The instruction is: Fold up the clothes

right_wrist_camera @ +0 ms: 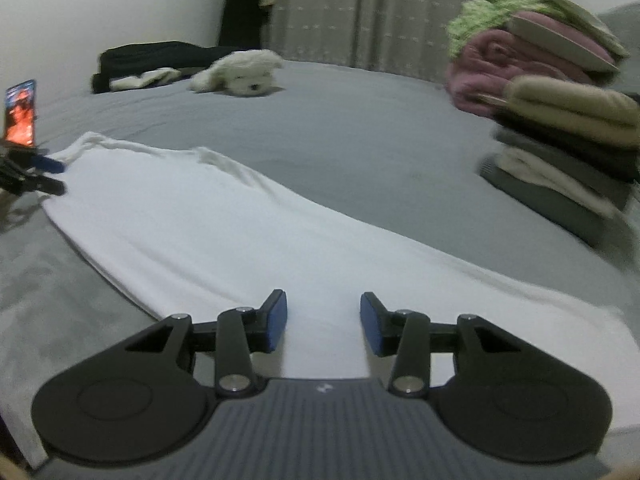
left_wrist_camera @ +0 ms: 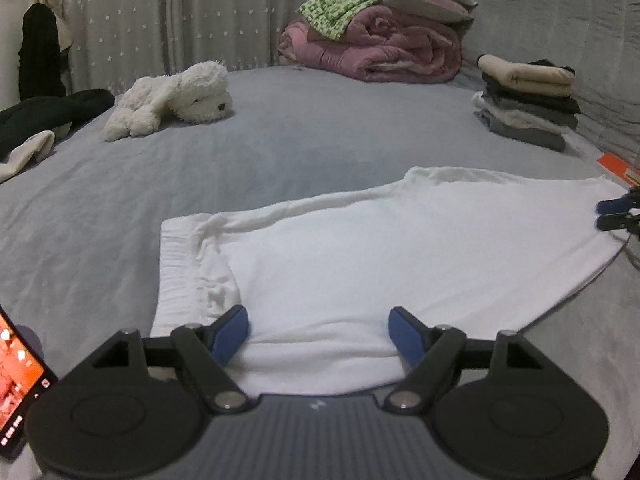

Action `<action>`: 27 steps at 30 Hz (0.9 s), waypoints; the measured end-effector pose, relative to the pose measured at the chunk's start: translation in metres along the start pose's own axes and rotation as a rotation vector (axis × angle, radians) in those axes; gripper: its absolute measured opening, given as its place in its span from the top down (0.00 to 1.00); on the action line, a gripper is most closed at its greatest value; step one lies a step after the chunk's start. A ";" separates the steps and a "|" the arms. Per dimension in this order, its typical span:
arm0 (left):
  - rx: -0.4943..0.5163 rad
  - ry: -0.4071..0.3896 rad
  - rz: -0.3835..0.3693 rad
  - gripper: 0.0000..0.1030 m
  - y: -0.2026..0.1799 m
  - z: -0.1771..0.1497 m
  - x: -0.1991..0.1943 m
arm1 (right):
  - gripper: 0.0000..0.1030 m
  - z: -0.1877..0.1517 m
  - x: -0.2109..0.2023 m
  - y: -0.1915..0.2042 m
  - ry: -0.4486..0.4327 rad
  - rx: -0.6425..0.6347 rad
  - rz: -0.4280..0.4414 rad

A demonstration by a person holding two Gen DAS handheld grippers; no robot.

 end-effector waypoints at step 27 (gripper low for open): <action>-0.103 0.167 0.091 0.18 -0.082 0.030 0.015 | 0.50 -0.091 -0.075 -0.162 0.161 0.500 -0.465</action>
Point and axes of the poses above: each gripper's, at about its wrist camera, not at the fingertips, and x roughly the way its jaws point, y to its left, z to its top, the point moved 4 cm from there along x, roughly the way its jaws point, and after that the axes turned 13 degrees about -x, right-handed, at the moved point
